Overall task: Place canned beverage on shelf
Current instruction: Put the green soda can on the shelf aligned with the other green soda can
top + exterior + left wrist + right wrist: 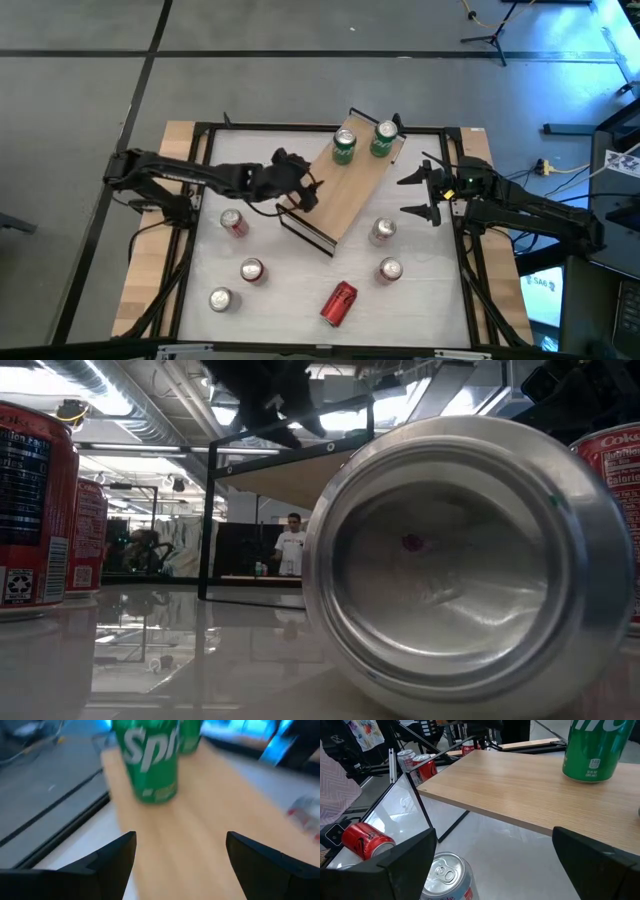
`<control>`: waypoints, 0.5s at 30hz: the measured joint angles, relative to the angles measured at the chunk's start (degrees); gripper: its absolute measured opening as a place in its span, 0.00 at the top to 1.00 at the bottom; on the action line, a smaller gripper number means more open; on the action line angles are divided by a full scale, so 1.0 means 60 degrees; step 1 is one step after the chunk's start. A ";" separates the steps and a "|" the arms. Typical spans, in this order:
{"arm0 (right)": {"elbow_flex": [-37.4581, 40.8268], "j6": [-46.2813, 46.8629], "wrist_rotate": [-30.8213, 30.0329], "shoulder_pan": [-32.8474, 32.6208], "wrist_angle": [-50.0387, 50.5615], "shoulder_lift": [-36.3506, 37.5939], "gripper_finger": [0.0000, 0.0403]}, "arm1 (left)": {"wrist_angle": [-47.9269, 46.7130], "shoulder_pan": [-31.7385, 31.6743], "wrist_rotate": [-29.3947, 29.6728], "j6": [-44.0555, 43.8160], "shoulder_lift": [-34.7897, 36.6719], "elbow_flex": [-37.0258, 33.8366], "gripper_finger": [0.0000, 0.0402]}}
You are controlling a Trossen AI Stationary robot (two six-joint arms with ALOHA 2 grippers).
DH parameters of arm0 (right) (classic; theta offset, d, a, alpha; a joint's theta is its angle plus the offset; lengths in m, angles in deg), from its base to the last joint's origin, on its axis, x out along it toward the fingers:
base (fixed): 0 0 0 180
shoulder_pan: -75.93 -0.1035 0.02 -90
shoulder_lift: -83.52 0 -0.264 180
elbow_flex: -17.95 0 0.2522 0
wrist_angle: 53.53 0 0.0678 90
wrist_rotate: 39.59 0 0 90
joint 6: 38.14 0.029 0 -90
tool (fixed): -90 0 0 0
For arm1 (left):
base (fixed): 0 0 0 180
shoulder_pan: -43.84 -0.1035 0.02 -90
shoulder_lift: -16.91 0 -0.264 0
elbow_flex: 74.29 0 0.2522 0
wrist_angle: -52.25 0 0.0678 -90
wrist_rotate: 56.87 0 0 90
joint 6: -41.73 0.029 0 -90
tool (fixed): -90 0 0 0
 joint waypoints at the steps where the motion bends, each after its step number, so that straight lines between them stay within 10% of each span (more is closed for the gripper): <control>1: 0.0000 0.0000 0.0000 0.0000 0.0000 0.0000 0.03 | 0.0982 -0.0048 -0.0043 0.0174 0.0014 -0.0402 0.26; 6: 0.0000 0.0000 -0.0002 0.0000 -0.0022 0.0000 0.03 | 0.4247 -0.0409 -0.0106 0.0539 -0.0271 -0.1412 0.26; 15: 0.0000 0.0000 -0.0099 0.0000 -0.0025 0.0000 0.03 | 0.5382 -0.0946 -0.0930 0.0492 -0.1281 -0.1355 0.26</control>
